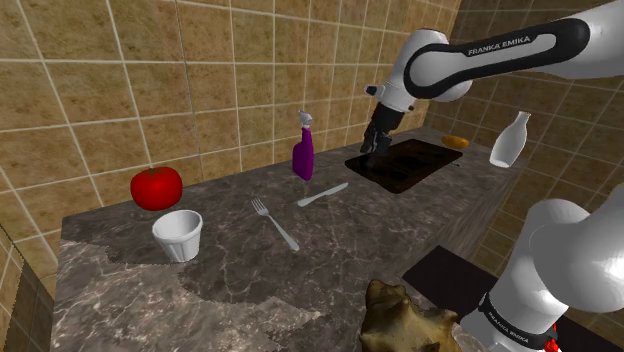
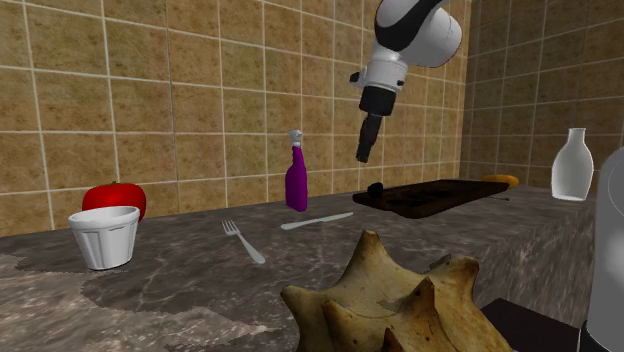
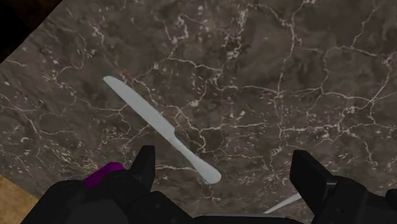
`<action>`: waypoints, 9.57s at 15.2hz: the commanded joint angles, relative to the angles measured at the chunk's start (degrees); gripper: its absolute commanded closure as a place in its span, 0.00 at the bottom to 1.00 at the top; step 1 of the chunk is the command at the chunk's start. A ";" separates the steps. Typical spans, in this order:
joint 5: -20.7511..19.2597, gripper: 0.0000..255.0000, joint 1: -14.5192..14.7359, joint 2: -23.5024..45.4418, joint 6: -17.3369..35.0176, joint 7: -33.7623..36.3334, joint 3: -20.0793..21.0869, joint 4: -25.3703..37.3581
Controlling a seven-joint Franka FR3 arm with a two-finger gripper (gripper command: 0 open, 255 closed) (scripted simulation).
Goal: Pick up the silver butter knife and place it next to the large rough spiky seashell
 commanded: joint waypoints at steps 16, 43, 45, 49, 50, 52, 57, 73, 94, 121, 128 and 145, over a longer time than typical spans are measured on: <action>15.23 0.00 10.40 30.16 17.25 -45.11 -7.13 9.05; 14.01 1.00 10.63 29.34 15.51 -43.63 -7.12 10.23; 13.00 1.00 10.64 28.35 14.17 -42.73 -7.20 10.79; 11.21 1.00 10.62 26.53 11.42 -41.10 -7.26 12.06; 10.80 1.00 10.60 26.11 10.73 -40.72 -7.26 12.41; 10.05 1.00 10.58 25.30 9.32 -40.01 -7.25 13.15; 8.44 1.00 10.50 23.51 5.76 -38.42 -7.16 15.24; 5.43 1.00 10.34 20.01 -5.94 -34.83 -6.71 24.05; 0.00 1.00 13.46 -7.80 -8.30 -12.57 9.25 1.43; 16.50 1.00 27.12 -23.67 -14.47 24.80 43.81 -3.70; 19.72 1.00 27.56 -19.59 -14.44 34.70 54.08 2.92; 22.32 1.00 24.31 -12.59 -7.63 45.61 69.78 7.36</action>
